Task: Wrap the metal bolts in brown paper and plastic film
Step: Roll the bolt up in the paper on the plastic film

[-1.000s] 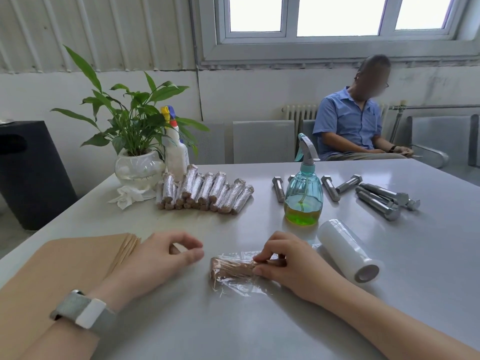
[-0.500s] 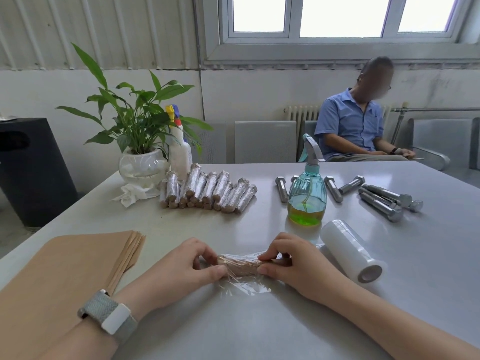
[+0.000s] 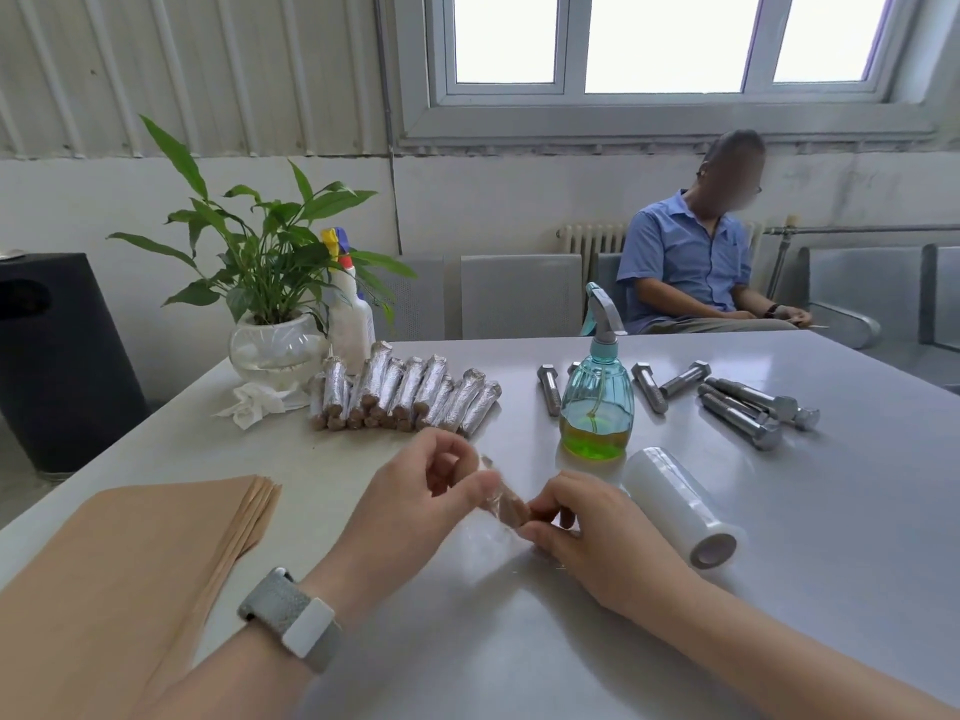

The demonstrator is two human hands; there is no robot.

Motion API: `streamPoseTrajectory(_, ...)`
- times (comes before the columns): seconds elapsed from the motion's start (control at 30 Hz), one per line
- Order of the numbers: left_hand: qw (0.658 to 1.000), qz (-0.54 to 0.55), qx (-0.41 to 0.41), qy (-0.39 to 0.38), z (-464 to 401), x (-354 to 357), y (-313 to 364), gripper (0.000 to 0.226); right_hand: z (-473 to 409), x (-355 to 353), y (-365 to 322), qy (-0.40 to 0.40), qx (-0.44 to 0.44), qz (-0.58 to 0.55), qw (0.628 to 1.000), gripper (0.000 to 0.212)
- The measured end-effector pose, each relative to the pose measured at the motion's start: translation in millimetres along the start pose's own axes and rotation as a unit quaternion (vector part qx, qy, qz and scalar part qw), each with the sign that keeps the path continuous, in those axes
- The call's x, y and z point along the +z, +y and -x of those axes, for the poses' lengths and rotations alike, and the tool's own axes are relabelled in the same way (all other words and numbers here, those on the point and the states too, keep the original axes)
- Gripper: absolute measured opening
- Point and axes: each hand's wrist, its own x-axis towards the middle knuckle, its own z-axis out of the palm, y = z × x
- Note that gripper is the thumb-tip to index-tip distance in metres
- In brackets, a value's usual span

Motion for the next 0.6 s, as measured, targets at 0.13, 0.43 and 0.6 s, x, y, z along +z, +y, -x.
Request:
streamPoseTrajectory(0.13,0.994,0.110,-0.005,-0.019,-20.1,41.3,13.4,0.014,4.8,-4.1,0.6,0.001,0.004,0.042,0.999,0.009)
streamPoseTrajectory(0.43,0.977,0.197,-0.069,0.043,-40.8,107.2,13.1,0.031,9.4,-11.7,-8.1,0.015,0.043,0.005,0.999,0.009)
streamPoseTrajectory(0.6,0.975,0.212,-0.065,0.007,-39.3,111.7,7.8,0.025,-2.1,-47.6,-15.9,-0.094,0.085,0.082,0.989,0.022)
